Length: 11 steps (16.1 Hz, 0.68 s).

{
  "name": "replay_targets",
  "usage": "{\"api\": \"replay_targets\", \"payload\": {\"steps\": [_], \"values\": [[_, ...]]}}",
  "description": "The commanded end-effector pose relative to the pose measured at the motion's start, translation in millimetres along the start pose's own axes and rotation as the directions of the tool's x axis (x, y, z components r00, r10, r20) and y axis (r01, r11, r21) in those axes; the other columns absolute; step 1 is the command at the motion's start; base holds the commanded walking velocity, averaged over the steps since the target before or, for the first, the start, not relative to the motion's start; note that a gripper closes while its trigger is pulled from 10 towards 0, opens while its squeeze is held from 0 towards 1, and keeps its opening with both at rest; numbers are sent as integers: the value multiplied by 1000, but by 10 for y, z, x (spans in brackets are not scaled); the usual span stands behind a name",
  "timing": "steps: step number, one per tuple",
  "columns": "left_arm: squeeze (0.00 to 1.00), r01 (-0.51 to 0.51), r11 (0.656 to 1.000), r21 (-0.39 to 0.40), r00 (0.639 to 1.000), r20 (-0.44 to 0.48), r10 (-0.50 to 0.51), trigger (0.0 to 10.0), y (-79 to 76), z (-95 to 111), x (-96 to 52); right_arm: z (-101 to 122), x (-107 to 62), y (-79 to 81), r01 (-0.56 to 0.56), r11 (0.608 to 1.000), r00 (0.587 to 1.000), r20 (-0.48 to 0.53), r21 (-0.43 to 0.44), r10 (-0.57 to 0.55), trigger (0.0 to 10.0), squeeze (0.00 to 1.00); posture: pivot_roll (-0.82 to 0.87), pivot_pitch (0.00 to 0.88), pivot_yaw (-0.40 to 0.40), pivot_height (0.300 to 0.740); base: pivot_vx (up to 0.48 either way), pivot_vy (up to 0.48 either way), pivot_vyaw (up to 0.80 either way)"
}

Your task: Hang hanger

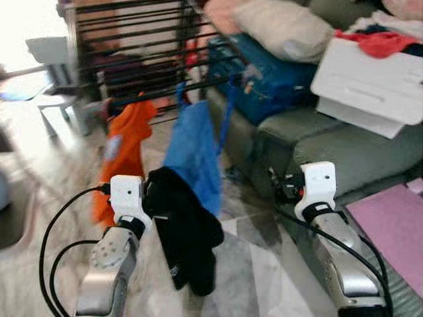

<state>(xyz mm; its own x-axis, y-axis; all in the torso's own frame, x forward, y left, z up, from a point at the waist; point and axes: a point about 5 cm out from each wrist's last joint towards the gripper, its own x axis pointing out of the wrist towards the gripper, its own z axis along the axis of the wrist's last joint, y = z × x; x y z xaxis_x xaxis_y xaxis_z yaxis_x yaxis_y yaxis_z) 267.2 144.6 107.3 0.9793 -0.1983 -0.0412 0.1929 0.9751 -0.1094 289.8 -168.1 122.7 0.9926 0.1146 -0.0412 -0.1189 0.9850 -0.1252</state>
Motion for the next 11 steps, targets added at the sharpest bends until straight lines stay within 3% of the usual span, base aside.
{"api": "replay_targets", "payload": {"steps": [1, 11], "values": [[0, 16, 1000, -1, 999, 32, -16, 10000, -57, 80, 35, 13, -15, -49, 8, 1000, 1000, 3, 1, -8, 10000, 0, -110, 41, 13, 740, 304, 375, 0], [0, 22, 1000, 4, 999, 31, -22, 10000, -95, 85, 59, 14, -3, -25, -11, 1000, 1000, 0, 12, 11, 10000, 0, -111, 43, 10, 740, 260, 404, 0]]}}
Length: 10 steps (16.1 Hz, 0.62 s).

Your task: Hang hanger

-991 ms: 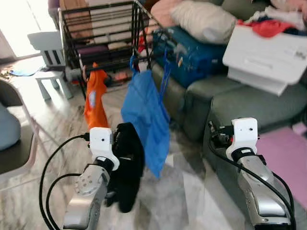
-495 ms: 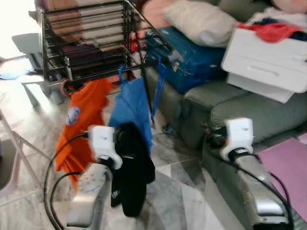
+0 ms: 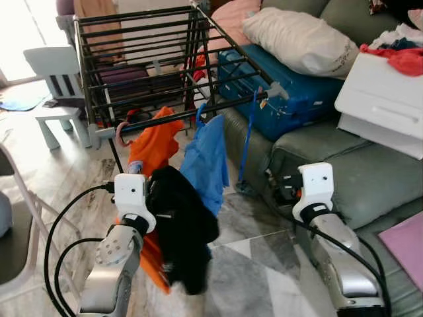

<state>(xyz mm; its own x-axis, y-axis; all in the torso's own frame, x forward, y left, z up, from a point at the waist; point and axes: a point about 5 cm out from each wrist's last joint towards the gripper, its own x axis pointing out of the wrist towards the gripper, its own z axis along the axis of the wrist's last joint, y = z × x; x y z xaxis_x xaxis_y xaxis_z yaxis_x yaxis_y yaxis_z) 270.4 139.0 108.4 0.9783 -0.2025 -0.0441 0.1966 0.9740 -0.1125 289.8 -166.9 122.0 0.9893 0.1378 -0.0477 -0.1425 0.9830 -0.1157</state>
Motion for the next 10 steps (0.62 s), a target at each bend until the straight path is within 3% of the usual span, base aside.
{"api": "replay_targets", "payload": {"steps": [1, 5, 10], "values": [[0, 20, 1000, 9, 999, 34, -20, 10000, -50, 79, 20, 19, -5, -35, 12, 1000, 1000, 4, 5, -12, 10000, 0, -111, 44, 11, 740, 262, 401, 0], [0, 27, 1000, 16, 999, 38, -28, 10000, -73, 85, 32, 23, 1, -25, 10, 1000, 1000, 5, 6, -10, 10000, 0, -113, 47, 10, 740, 320, 348, 0], [0, 28, 1000, 6, 999, 33, -28, 10000, -82, 82, 21, -15, 3, -22, 20, 1000, 1000, -16, 5, -19, 10000, 0, -109, 48, 9, 740, 409, 0, 0]]}}
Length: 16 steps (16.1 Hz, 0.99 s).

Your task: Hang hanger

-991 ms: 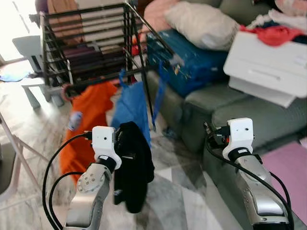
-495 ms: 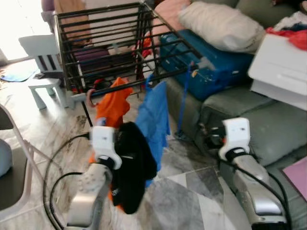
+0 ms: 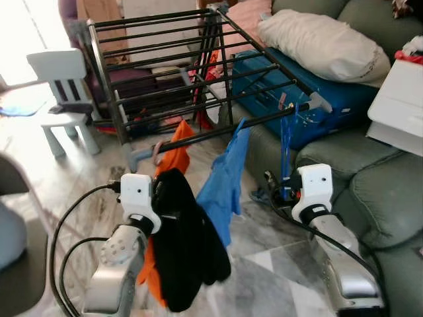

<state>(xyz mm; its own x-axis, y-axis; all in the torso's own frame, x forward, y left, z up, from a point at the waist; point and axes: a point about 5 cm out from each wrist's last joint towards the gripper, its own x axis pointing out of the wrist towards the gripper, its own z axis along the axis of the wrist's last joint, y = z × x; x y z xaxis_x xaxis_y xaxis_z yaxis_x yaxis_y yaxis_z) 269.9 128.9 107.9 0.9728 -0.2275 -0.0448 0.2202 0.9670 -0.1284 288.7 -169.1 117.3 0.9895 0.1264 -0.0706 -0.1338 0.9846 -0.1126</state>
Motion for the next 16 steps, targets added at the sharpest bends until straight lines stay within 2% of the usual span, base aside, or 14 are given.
{"api": "replay_targets", "payload": {"steps": [1, 3, 8, 10, 13, 16], "values": [[0, 4, 1000, 14, 999, 42, -4, 10000, 13, 105, 5, 31, 15, -9, 15, 1000, 1000, 6, 1, -15, 10000, 0, -108, 48, 10, 740, 0, 0, 0], [0, 10, 1000, 11, 999, 42, -10, 10000, 0, 112, 7, 1, 35, -85, 84, 995, 996, -19, -47, -85, 10000, 0, -108, 47, 9, 740, 0, 0, 0], [0, 23, 1000, 10, 999, 34, -23, 10000, -32, 105, 10, -47, 158, -292, 129, 991, 987, -91, -35, -131, 10000, 0, -105, 50, 6, 740, 0, 0, 0], [0, 25, 1000, 12, 999, 29, -26, 10000, -29, 104, 3, -41, 247, -382, 172, 983, 977, -115, -62, -178, 10000, 0, -95, 54, 9, 740, 0, 0, 0], [0, 31, 999, 13, 999, 21, -31, 10000, -38, 94, -6, -163, 306, -421, 202, 979, 956, -209, -40, -206, 10000, 0, -89, 56, 9, 740, 0, 0, 0], [0, 36, 999, 10, 999, 18, -36, 10000, -53, 97, 5, -198, 438, -382, 151, 988, 959, -236, -32, -154, 10000, 0, -91, 60, 9, 740, 0, 0, 0]]}}
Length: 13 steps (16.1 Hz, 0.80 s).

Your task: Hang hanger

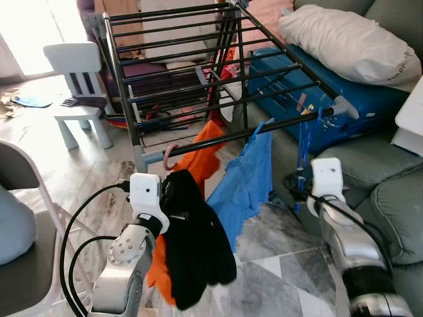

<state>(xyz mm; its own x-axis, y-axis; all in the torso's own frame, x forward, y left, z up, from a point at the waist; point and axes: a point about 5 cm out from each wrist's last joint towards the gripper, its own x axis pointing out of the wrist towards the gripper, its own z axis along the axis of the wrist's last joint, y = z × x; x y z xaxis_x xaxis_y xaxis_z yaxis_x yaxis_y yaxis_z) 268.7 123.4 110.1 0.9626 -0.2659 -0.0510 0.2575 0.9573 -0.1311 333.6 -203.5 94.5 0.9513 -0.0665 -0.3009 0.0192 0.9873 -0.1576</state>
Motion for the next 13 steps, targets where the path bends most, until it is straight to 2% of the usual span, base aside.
{"api": "replay_targets", "payload": {"steps": [1, 3, 5, 9, 13], "values": [[0, 1, 1000, 9, 1000, 30, -1, 10000, -4, 82, 8, 58, 56, -2, -11, 1000, 1000, 10, 1, 11, 10000, 0, -90, 62, 9, 740, 0, 0, 0], [0, 5, 1000, 5, 1000, 27, -6, 10000, -20, 74, 8, 150, 158, 3, -15, 1000, 1000, 12, -2, 15, 10000, 0, -88, 64, 4, 740, 0, 0, 0], [0, 6, 1000, 3, 1000, 27, -6, 10000, -28, 72, 3, 172, 190, -15, -4, 1000, 1000, 4, -11, 4, 10000, 0, -84, 64, -2, 740, 0, 0, 0], [0, 2, 1000, -8, 1000, 16, -2, 10000, -46, 43, -16, 68, 222, -164, 86, 996, 995, -54, 6, -85, 10000, 0, -89, 71, -2, 740, 0, 0, 0], [0, 29, 1000, -11, 1000, 9, -29, 10000, -86, 41, 19, 83, 250, -267, 149, 989, 986, -78, -5, -148, 10000, 0, -93, 69, 4, 740, 0, 0, 0]]}}
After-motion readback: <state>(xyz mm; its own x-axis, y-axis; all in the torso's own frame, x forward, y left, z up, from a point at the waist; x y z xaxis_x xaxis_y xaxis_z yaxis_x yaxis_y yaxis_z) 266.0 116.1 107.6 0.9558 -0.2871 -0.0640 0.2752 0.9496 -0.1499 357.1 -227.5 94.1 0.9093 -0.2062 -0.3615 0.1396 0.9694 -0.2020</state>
